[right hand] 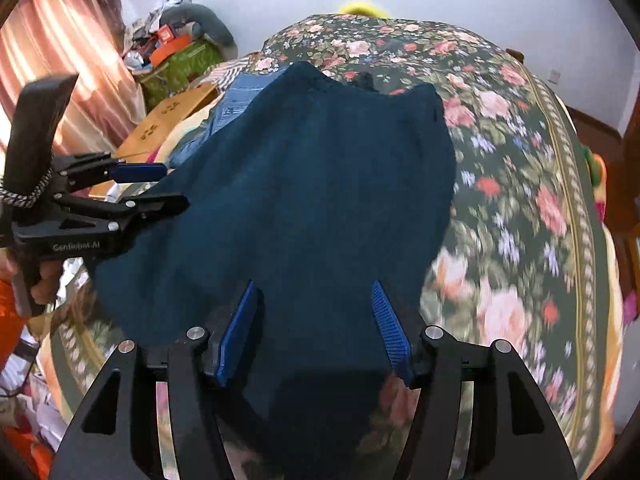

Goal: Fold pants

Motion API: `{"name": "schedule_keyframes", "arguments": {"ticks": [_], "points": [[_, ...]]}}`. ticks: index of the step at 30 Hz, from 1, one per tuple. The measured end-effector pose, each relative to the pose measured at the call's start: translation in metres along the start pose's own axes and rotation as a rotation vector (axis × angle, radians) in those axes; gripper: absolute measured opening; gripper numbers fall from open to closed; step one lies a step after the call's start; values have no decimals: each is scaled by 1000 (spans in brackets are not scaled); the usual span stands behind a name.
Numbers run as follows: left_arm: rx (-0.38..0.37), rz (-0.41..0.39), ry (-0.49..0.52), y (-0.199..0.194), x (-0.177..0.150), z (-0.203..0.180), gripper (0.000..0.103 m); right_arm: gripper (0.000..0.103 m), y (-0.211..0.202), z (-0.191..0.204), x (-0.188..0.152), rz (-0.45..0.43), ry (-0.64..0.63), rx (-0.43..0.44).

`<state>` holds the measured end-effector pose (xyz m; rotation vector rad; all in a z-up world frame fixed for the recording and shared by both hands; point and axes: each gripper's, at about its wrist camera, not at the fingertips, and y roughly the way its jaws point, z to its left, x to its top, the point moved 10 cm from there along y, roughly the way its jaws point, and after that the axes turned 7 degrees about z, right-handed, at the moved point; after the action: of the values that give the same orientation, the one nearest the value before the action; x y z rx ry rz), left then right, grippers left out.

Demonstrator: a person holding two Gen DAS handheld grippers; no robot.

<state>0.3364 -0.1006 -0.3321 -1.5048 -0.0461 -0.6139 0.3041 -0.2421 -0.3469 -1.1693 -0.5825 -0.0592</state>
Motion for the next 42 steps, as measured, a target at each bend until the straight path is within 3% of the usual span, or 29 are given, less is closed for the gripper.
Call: {"name": "schedule_keyframes", "arguments": {"ticks": [4, 7, 11, 14, 18, 20, 21, 24, 32, 42], "points": [[10, -15, -20, -13, -18, 12, 67, 56, -12, -8, -14, -3, 42, -10], [63, 0, -28, -16, -34, 27, 67, 56, -15, -21, -23, 4, 98, 17], [30, 8, -72, -22, -42, 39, 67, 56, -23, -32, -31, -1, 143, 21], [70, -41, -58, -38, -24, 40, 67, 56, -31, -37, -25, -12, 155, -1], [16, -109, -52, -56, 14, 33, 69, 56, -45, -40, -8, -57, 153, 4], [4, -122, -49, -56, 29, 31, 75, 56, -49, -42, 4, -78, 160, 12], [-12, -124, -51, -54, 37, 29, 82, 61, -49, -42, 9, -87, 158, 20], [-81, -68, -69, -31, 53, 23, 85, 75, -43, -42, 20, -102, 146, 21], [-154, 138, -93, 43, 52, 21, 85, 75, 21, -51, 14, 55, 155, 53], [-421, 324, -95, 83, 56, -10, 85, 81, 41, -40, 36, 39, 140, 175]]}}
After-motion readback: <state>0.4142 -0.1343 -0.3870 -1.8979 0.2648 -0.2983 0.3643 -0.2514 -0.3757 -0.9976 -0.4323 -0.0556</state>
